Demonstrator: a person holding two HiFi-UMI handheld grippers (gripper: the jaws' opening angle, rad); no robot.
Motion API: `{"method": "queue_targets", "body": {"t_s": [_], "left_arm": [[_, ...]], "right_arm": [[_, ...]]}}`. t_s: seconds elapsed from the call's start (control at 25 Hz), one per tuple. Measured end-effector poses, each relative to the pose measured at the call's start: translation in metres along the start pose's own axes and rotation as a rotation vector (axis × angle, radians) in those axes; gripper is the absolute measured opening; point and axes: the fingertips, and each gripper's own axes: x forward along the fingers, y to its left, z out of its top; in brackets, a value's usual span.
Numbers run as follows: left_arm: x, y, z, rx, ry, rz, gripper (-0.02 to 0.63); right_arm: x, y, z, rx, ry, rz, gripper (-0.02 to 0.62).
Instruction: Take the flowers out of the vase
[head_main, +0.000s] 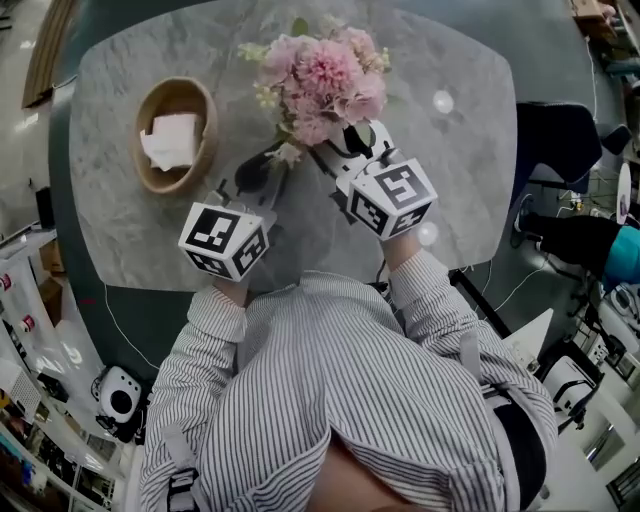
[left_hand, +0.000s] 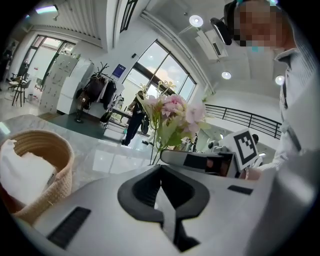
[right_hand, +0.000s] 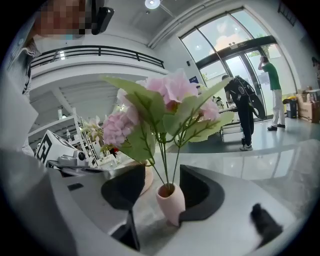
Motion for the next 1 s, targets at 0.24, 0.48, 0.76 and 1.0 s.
{"method": "queue_targets", "body": {"t_s": [0.24,0.48,0.76,1.0], "left_arm": [[0.008,0.003,0.001,-0.011,0.007,-0.001,0.012],[0.009,0.011,0.001,-0.022,0.007,0.010,0.012],[0.010,0.015,0.001,-0.031,0.006,0.010,0.012],[0.016,0.016,-0.002,-0.041,0.011,0.007,0.012]], "right_arm": [[0.007,-0.008,0.003,-0.003,-0.007,0.001,0.212],[0.015,-0.008,0.002,-0.015,0.000,0.024,0.207],[0.018,-0.008,0.001,-0.026,-0.003,0.025,0.135],[0.019,-0.011,0.000,-0.025,-0.004,0.037,0.087]]}}
